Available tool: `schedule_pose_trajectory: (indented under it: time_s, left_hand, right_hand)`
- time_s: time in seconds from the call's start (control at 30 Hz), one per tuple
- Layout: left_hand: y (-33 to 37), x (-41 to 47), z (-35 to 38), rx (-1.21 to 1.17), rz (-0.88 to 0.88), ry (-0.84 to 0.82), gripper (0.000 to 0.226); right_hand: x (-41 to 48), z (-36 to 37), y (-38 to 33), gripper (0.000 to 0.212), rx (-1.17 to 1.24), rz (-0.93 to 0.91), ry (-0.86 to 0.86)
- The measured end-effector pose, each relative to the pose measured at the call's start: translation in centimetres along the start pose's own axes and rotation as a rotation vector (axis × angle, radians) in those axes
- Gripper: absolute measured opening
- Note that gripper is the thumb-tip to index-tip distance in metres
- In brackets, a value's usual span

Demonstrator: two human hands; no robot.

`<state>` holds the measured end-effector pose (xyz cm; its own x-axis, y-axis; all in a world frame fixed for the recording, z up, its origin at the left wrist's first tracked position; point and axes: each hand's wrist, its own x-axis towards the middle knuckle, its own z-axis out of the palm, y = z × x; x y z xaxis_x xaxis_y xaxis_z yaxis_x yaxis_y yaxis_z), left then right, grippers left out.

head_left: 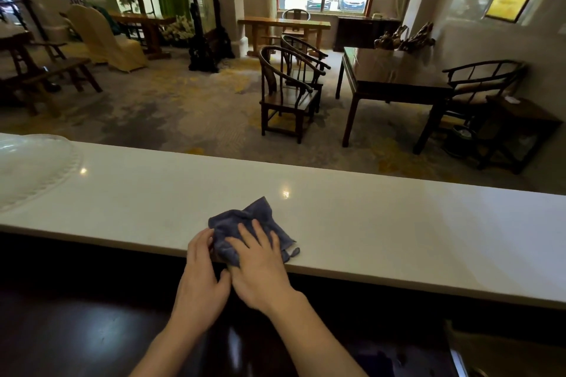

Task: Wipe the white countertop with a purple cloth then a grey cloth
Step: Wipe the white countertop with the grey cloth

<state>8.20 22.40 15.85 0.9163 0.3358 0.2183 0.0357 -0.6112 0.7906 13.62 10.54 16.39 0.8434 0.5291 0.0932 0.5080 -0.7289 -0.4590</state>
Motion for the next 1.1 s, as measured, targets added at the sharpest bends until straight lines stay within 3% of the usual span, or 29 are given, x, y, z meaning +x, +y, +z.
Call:
schedule_pose_trajectory:
  time_s: [0.13,0.27,0.37,0.53,0.67,0.77,0.93,1.1]
  left_hand:
    - [-0.1,-0.6,-1.1,-0.034,0.034,0.017,0.080]
    - [-0.5,-1.1,-2.6,-0.052,0.069,0.007,0.081]
    - [0.0,-1.3,-3.2,-0.247,-0.020,-0.057,0.084]
    - [1.6,-1.5,-3.2,-0.639,-0.176,-0.249,0.045]
    - [2.5,-1.9,-2.8,-0.784,-0.208,-0.403,0.037]
    - [2.8,-2.5,-2.1,-0.715,-0.154,-0.381,0.040]
    - [-0.4,-5.2,-0.3,-0.518,-0.170,-0.272,0.022]
    - [-6.8,-8.7,2.0,-0.290,-0.296,-0.219,0.011]
  right_hand:
    - [-1.2,-1.7,-0.3,0.039,0.148,-0.025,-0.090]
    - [-2.9,-4.6,0.0,0.030,0.483,0.017,-0.160]
    - [-4.4,-6.4,0.7,0.024,0.686,0.095,-0.157]
    - [-5.8,-7.6,1.4,0.028,1.079,0.168,-0.101]
    - [-7.2,-8.1,1.9,0.031,1.332,0.228,-0.148]
    - [-8.5,-7.9,2.2,0.029,1.176,0.270,-0.057]
    - [-10.8,-3.7,3.0,0.019,0.992,0.395,0.038]
    - [-13.0,3.8,4.6,0.035,0.914,0.547,-0.006]
